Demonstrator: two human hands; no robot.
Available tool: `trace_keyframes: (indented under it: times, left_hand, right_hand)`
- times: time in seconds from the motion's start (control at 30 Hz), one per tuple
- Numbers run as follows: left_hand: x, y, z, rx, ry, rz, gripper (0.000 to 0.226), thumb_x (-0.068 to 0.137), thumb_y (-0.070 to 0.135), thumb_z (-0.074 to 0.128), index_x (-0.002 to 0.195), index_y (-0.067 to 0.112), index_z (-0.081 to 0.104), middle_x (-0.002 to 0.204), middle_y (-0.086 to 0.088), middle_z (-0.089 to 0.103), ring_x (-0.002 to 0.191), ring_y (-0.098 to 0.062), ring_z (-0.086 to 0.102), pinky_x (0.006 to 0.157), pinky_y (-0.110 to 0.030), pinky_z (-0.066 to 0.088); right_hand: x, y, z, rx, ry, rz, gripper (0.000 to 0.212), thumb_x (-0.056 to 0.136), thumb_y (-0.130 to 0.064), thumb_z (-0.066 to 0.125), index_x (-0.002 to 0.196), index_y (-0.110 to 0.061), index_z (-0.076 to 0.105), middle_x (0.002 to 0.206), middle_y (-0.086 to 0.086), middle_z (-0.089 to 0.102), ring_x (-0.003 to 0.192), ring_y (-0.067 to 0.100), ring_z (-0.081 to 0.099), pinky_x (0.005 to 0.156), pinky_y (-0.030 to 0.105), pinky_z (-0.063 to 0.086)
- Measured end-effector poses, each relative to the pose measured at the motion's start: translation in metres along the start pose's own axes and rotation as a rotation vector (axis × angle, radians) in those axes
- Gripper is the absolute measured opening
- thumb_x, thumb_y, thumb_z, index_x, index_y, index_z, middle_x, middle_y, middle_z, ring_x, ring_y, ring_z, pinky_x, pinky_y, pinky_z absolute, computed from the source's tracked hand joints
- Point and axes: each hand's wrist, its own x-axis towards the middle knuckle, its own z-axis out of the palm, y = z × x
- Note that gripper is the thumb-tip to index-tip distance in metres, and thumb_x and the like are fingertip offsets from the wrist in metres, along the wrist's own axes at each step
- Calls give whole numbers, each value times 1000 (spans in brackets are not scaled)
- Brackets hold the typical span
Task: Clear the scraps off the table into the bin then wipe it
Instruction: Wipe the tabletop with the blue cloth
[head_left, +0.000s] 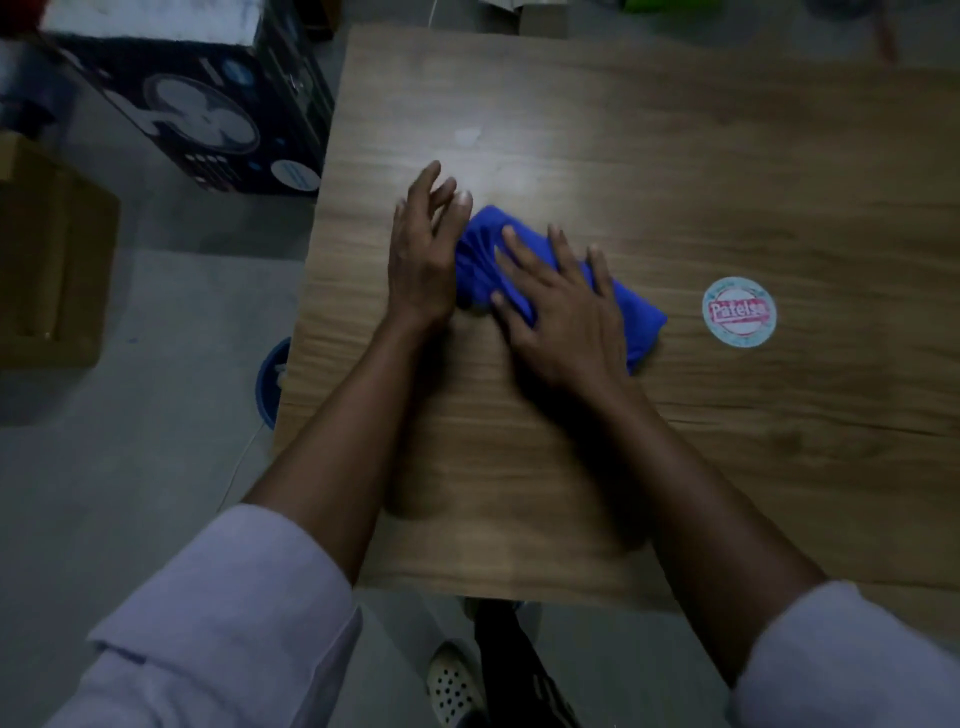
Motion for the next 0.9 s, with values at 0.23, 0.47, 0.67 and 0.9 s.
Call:
trace_keyframes:
  times: [0.23, 0.47, 0.67, 0.9]
  left_hand:
    - [62, 6, 15, 7, 23, 7, 62, 102, 47, 45, 156, 17, 37, 150, 0, 50, 130, -1, 45, 113, -25, 35]
    - [62, -2, 13, -54, 88, 53, 62, 101, 37, 51, 154, 7, 39, 154, -9, 48, 140, -11, 46, 117, -30, 39]
    - [63, -6, 10, -44, 107, 70, 57, 101, 33, 52, 149, 2, 44, 149, -11, 53, 139, -13, 50, 116, -35, 42]
    - [64, -10, 17, 58, 90, 68, 62, 99, 45, 52, 152, 14, 44, 151, -2, 52, 135, -7, 51, 113, -33, 45]
  right_hand:
    - [131, 40, -19, -44, -33, 169, 59, 103, -57, 21, 159, -38, 19, 166, -21, 8, 156, 18, -2, 125, 49, -5]
    - [104, 5, -7, -57, 42, 143, 60, 103, -52, 29, 159, -33, 22, 167, -14, 14, 156, 25, 1, 125, 51, -1]
    - [23, -11, 4, 9, -15, -168, 57, 100, -48, 43, 155, -33, 37, 164, -16, 26, 156, 20, 11, 125, 50, 10]
    - [129, 74, -26, -18, 69, 164, 58, 102, -50, 36, 157, -32, 32, 166, -15, 21, 156, 24, 10, 124, 51, 10]
